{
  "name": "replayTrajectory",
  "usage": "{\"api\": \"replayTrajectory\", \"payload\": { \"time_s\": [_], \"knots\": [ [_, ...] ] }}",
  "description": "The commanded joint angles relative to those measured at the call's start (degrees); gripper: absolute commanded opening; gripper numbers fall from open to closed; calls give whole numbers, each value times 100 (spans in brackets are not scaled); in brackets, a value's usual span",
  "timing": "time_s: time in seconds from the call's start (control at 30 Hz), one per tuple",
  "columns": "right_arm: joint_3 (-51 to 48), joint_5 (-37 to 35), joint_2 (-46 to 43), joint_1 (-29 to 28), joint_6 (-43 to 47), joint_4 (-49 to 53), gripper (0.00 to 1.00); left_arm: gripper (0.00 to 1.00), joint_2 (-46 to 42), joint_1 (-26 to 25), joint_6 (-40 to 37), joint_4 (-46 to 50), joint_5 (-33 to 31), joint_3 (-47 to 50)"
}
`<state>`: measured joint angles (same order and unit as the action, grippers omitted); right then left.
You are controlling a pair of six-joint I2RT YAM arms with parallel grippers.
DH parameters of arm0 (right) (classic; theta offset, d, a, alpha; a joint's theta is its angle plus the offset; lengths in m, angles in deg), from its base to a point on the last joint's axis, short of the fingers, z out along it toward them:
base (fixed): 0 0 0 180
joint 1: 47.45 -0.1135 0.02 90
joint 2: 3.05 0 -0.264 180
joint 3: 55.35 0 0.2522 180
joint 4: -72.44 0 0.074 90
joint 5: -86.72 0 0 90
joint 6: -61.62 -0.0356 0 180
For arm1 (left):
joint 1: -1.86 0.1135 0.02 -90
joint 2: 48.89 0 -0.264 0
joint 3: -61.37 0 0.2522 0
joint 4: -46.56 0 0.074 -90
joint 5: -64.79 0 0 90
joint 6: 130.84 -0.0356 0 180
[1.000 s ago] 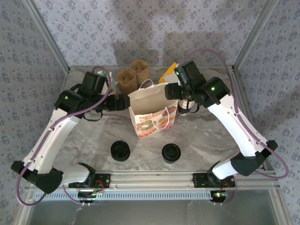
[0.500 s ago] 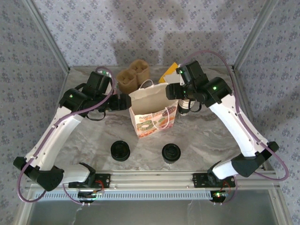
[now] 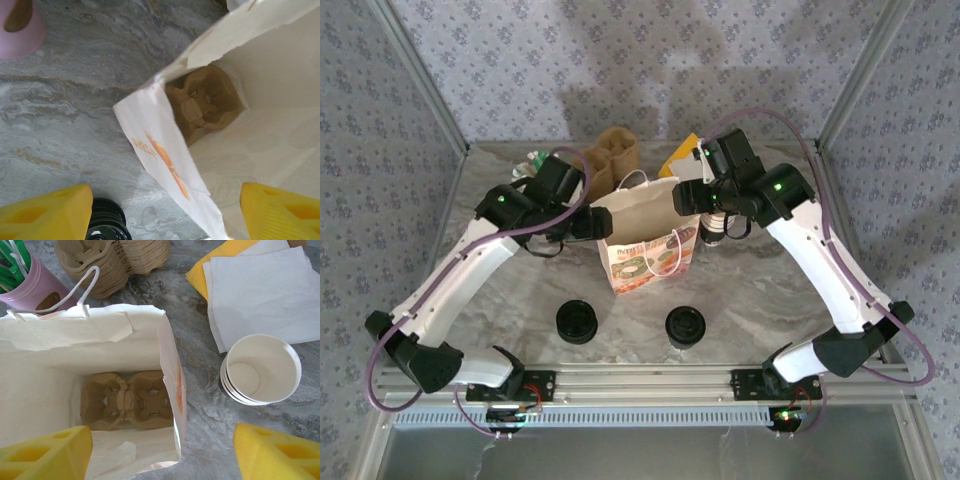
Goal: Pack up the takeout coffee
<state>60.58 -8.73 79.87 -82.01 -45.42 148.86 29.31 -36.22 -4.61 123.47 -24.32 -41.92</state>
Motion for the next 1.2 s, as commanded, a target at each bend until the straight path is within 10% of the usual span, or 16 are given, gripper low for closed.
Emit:
{"api": "replayTrajectory", "payload": {
  "time_s": [0.0, 0.47, 1.17],
  "knots": [
    [-118, 123, 42, 29, 77, 82, 76, 74, 141, -155, 230, -176, -93, -110],
    [-387, 108, -471, 182, 118, 47, 77, 0, 843, -156, -639, 771, -909, -1515],
    [-1147, 545, -1297, 961, -159, -458, 77, 0, 1220, -153, -536, 1164, -557, -3226]
  ]
}}
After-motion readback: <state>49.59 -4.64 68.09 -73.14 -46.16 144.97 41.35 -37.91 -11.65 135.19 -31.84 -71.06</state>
